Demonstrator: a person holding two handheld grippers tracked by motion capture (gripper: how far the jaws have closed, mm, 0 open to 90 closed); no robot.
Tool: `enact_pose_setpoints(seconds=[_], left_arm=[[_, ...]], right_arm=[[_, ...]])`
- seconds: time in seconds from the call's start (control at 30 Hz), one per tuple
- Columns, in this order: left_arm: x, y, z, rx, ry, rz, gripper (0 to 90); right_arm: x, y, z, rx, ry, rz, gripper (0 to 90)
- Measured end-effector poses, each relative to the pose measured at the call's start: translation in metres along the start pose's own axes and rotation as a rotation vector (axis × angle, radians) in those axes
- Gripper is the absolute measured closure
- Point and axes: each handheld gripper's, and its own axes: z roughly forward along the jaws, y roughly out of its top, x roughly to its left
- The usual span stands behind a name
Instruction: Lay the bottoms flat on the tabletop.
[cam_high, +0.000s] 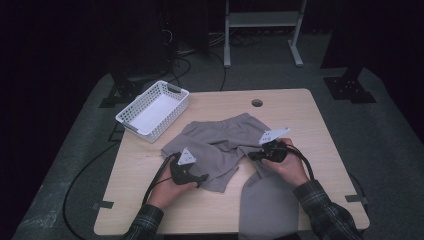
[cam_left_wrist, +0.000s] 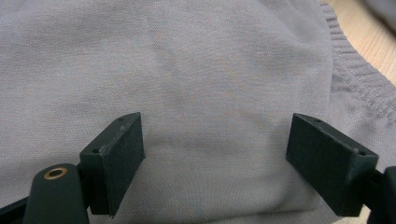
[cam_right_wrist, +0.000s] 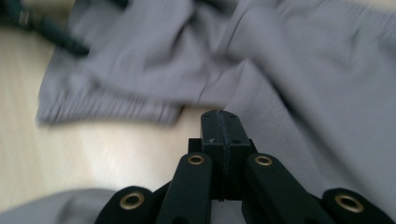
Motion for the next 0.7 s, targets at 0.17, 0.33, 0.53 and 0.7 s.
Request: enact_pose_setpoints(seconds=[0.17,0.33,0.53,0.7], left_arm=[[0.000,0.000,0.000,0.003,0.000,0.002,17.8],[0.000,0.000,0.000,0.002,-0.001,0.000,17.8],[0.000,0.000,0.000,0.002,-0.001,0.000,17.8],[0.000,0.000,0.000,0.003,0.000,-0.001,17.7]], right_arm=[[-0.016,0.022,0.007,-0.075,-0.049,0.035,89.7],[-0.035,0.036,0.019,-0.080,-0.090,0.083,89.6],[-0.037,0.031,0.019,-0.097,-0.062,0.089,72.2],[-0.023,0.017,-0.005,-0.107,-0.060,0.036,62.9]])
